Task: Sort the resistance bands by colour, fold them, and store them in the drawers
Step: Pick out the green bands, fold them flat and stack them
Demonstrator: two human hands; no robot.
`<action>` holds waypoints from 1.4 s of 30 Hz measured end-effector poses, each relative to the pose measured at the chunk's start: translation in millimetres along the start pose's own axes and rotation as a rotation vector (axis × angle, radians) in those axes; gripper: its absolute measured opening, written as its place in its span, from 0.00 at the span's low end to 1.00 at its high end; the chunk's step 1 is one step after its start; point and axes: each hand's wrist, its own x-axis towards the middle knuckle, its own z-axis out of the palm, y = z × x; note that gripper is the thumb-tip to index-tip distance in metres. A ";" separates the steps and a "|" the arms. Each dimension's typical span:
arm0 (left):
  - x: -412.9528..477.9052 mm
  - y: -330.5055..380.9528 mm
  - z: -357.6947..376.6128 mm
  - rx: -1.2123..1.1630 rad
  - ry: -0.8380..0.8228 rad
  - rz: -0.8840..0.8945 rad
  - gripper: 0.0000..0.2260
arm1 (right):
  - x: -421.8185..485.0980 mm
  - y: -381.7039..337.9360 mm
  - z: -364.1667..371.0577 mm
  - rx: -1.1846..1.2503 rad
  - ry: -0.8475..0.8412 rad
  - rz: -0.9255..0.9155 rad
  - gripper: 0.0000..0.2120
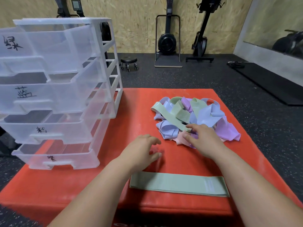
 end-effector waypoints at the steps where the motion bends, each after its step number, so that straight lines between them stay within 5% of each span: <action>1: 2.9 0.4 0.9 -0.004 0.005 0.006 0.20 | 4.3 -1.7 2.9 -0.038 -0.023 0.018 0.24; 6: 10.3 -0.2 1.7 -0.018 0.009 0.006 0.19 | 14.0 -14.0 2.6 -0.035 -0.060 0.018 0.18; 12: 11.4 8.7 -8.4 -0.090 0.115 -0.002 0.15 | -5.8 -40.2 -38.9 0.341 0.396 -0.153 0.07; 14: 11.7 15.8 -13.5 -0.155 0.177 -0.007 0.14 | -14.0 -47.2 -53.1 0.548 0.430 -0.175 0.07; 19: 9.7 40.4 -24.2 -0.352 0.297 -0.014 0.14 | -37.9 -48.4 -59.2 0.818 0.276 -0.146 0.14; 26: 6.3 71.9 -34.0 -0.582 0.331 0.014 0.19 | -57.7 -48.9 -59.3 0.901 0.157 -0.214 0.16; 32: 11.7 79.8 -35.0 -0.649 0.300 -0.018 0.03 | -57.0 -46.8 -46.4 0.818 0.065 -0.229 0.21; 39: 13.2 76.1 -34.3 -0.816 0.361 -0.133 0.02 | -48.9 -47.5 -34.9 0.879 -0.041 -0.178 0.09; 42: 13.3 73.1 -34.4 -0.839 0.277 -0.140 0.07 | -45.8 -49.7 -33.7 0.648 0.025 -0.252 0.07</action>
